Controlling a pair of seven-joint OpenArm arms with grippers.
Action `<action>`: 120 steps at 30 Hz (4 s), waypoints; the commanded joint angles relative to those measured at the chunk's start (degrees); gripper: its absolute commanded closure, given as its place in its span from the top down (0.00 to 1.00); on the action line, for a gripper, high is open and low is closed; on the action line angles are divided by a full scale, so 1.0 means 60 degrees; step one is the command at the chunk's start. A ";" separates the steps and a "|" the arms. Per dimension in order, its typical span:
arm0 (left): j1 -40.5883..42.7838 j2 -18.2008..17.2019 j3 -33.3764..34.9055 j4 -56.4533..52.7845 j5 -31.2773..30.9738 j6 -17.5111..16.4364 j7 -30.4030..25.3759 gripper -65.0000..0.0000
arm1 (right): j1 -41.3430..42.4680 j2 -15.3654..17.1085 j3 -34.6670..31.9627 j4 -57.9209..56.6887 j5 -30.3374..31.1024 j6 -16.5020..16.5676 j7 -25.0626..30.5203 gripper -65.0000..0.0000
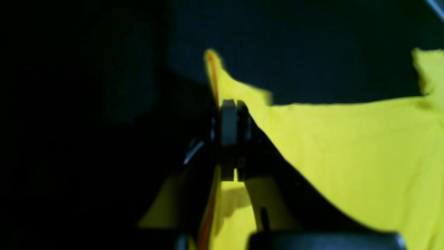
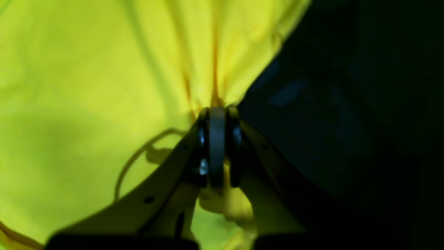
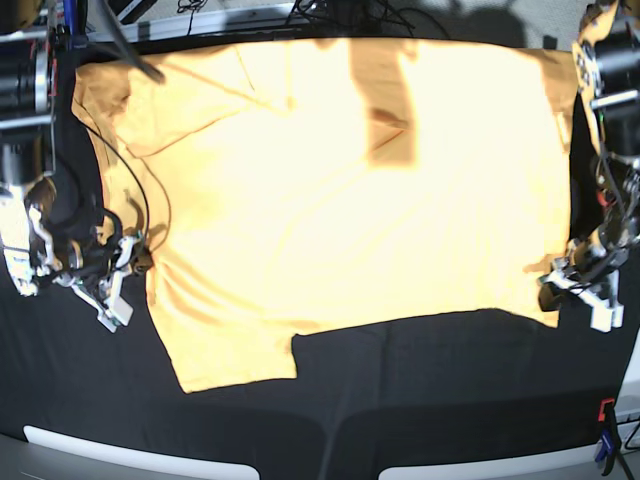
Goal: Layout the t-shirt on the table in an organized manner, then fold the t-shirt properly
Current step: 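Fold the shirt's hem half up over the shoulder half with both grippers, then drag the folded edge with the right gripper toward the shirt's side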
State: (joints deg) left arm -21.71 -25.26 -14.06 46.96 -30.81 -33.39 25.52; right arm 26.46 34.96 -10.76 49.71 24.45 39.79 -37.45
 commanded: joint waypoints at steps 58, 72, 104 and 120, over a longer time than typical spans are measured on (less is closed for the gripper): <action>0.6397 -0.0189 -0.2524 0.6816 0.0379 0.0277 0.2098 0.51 | -0.8794 -0.0248 0.8145 0.8174 0.1898 0.0035 -0.1625 0.50; 0.6116 0.0423 -0.2524 0.6827 -0.0834 0.0284 0.1421 0.51 | -0.4386 -0.0251 0.5453 0.6674 0.2557 -0.0962 -0.3778 0.50; 0.5650 0.1162 -0.2524 0.6827 -0.0262 0.0280 0.1271 0.51 | -0.1002 -0.2251 0.2218 0.2736 0.0452 -0.0936 -0.4557 0.00; 0.5654 0.1166 -0.2524 0.6827 -0.0259 0.0280 0.1235 0.51 | -0.3129 -0.2204 0.2364 0.7169 -0.0331 -0.0459 -0.4218 0.00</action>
State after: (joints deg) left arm 12.71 -17.43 -28.91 86.89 -31.46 -31.51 34.46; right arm 6.55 20.99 3.07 91.85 22.15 36.71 -63.35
